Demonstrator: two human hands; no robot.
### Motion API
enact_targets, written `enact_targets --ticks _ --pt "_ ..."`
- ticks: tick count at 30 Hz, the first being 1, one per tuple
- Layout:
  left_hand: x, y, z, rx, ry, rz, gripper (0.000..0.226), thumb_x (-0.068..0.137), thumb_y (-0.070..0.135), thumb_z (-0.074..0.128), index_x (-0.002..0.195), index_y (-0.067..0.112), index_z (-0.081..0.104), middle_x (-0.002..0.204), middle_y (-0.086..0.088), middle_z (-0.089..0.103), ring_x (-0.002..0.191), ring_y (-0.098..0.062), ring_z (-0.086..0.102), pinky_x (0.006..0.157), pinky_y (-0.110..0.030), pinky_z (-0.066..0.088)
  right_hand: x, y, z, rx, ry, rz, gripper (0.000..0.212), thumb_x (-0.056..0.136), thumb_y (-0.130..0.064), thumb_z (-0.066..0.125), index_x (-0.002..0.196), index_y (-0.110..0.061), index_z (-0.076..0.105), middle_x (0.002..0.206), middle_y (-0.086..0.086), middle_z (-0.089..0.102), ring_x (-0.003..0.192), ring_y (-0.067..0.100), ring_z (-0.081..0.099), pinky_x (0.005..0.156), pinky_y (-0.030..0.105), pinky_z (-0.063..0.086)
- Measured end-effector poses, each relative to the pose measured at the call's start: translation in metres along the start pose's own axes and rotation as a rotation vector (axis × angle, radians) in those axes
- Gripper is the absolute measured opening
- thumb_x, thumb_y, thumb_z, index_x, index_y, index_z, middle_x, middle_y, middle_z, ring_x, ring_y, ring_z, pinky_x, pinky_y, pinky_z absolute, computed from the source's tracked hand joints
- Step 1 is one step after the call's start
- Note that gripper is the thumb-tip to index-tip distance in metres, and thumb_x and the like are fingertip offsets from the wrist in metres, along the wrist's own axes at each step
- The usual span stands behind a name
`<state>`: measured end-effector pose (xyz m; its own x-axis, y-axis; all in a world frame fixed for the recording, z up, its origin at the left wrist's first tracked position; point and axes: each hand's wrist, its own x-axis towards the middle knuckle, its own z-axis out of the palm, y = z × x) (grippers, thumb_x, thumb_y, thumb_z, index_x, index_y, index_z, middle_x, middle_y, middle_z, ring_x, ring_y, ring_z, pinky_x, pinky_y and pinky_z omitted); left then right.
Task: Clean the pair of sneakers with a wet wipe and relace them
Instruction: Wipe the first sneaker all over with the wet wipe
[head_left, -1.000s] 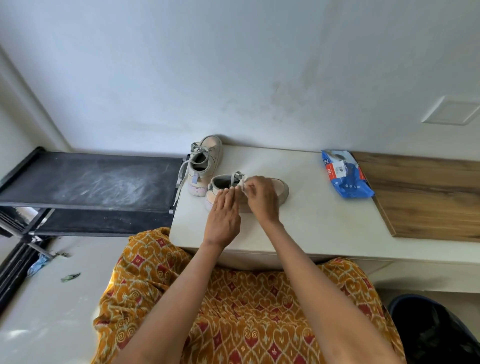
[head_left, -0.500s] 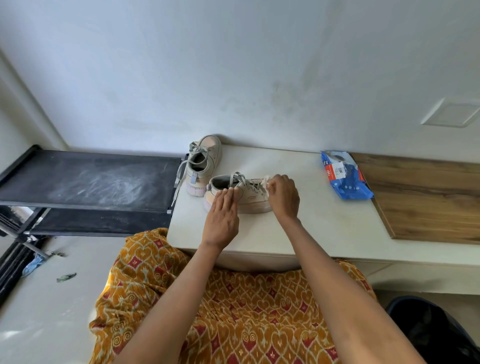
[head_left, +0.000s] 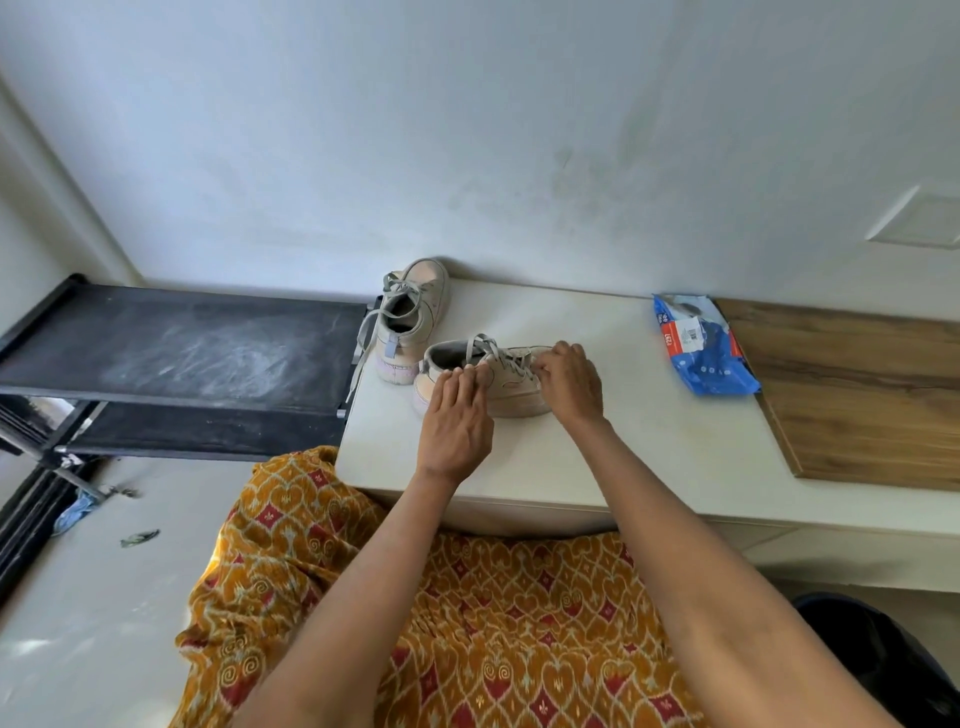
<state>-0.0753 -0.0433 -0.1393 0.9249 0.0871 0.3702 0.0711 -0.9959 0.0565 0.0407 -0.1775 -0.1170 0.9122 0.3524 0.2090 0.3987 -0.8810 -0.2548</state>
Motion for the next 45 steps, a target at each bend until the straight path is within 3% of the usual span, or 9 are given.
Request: enact_targets --ticks 8,12,16,24,30,33,36,39,45 --pt "0.000 -0.005 -0.001 0.060 0.042 0.064 0.055 0.082 0.017 0.034 0.133 0.000 0.045 0.121 -0.018 0.056 0.107 -0.031 0.047 0.109 -0.037 0.022 0.023 0.010 -0.016 -0.086 0.083 0.119 0.020 0.092 -0.016 0.054 0.100 -0.014 0.072 0.101 0.011 0.067 0.100 0.030 0.055 0.078 0.035 0.043" --pt "0.001 -0.003 0.003 0.054 0.040 0.054 0.055 0.082 0.018 0.036 0.133 -0.001 0.044 0.122 -0.018 0.055 0.109 -0.032 0.048 0.110 -0.039 0.022 0.014 0.005 -0.009 0.079 -0.063 0.068 0.015 0.088 -0.016 0.061 0.090 -0.014 0.075 0.097 0.012 0.068 0.097 0.032 0.059 0.068 0.031 0.043" --pt "0.002 0.000 0.006 0.030 0.031 0.021 0.055 0.083 0.017 0.035 0.132 -0.002 0.046 0.122 -0.021 0.056 0.111 -0.036 0.051 0.110 -0.040 0.022 0.025 0.026 -0.035 -0.039 -0.230 -0.087 0.018 0.088 -0.027 0.061 0.099 -0.024 0.074 0.100 0.009 0.067 0.102 0.027 0.056 0.083 0.035 0.044" --pt "-0.002 -0.006 0.008 0.040 0.038 0.085 0.060 0.089 0.034 0.036 0.137 -0.002 0.041 0.129 -0.020 0.054 0.119 -0.035 0.052 0.112 -0.042 0.027 0.005 0.008 -0.005 0.182 -0.029 0.041 0.017 0.089 -0.023 0.060 0.095 -0.014 0.073 0.094 0.013 0.067 0.090 0.032 0.063 0.070 0.031 0.045" --pt "-0.002 -0.008 0.013 0.018 0.056 0.099 0.067 0.091 0.043 0.034 0.139 -0.004 0.028 0.136 -0.025 0.048 0.126 -0.037 0.047 0.113 -0.042 0.018 0.018 0.029 -0.025 -0.098 0.019 -0.052 0.019 0.083 -0.022 0.057 0.088 -0.016 0.075 0.088 0.010 0.071 0.087 0.030 0.057 0.073 0.035 0.040" --pt "-0.003 -0.008 0.013 0.021 0.075 0.100 0.068 0.091 0.044 0.033 0.139 -0.004 0.028 0.137 -0.024 0.047 0.126 -0.037 0.046 0.114 -0.043 0.017 0.030 0.012 -0.024 0.096 0.143 0.156 0.020 0.085 -0.019 0.055 0.087 -0.017 0.074 0.091 0.010 0.071 0.090 0.031 0.057 0.073 0.034 0.043" --pt "-0.004 -0.009 0.015 0.037 0.080 0.113 0.067 0.091 0.043 0.032 0.139 -0.003 0.026 0.136 -0.024 0.047 0.126 -0.037 0.047 0.114 -0.043 0.016 0.028 -0.015 -0.015 0.264 0.069 0.033 0.018 0.088 -0.021 0.058 0.097 -0.021 0.074 0.093 0.006 0.068 0.095 0.025 0.056 0.071 0.032 0.045" --pt "-0.004 -0.009 0.016 0.041 0.086 0.121 0.066 0.092 0.042 0.033 0.139 -0.004 0.027 0.136 -0.024 0.047 0.126 -0.037 0.046 0.114 -0.043 0.015 0.011 -0.014 -0.002 0.105 0.086 -0.235 0.018 0.083 -0.014 0.066 0.098 -0.019 0.074 0.083 0.006 0.062 0.084 0.026 0.058 0.067 0.034 0.045" --pt "-0.002 -0.005 0.014 0.057 0.116 0.102 0.062 0.091 0.038 0.034 0.136 -0.004 0.040 0.130 -0.023 0.053 0.120 -0.036 0.052 0.113 -0.041 0.019 0.020 0.020 -0.012 -0.255 0.045 -0.177 0.023 0.088 -0.016 0.058 0.105 -0.023 0.071 0.097 0.005 0.064 0.100 0.027 0.053 0.078 0.037 0.038"
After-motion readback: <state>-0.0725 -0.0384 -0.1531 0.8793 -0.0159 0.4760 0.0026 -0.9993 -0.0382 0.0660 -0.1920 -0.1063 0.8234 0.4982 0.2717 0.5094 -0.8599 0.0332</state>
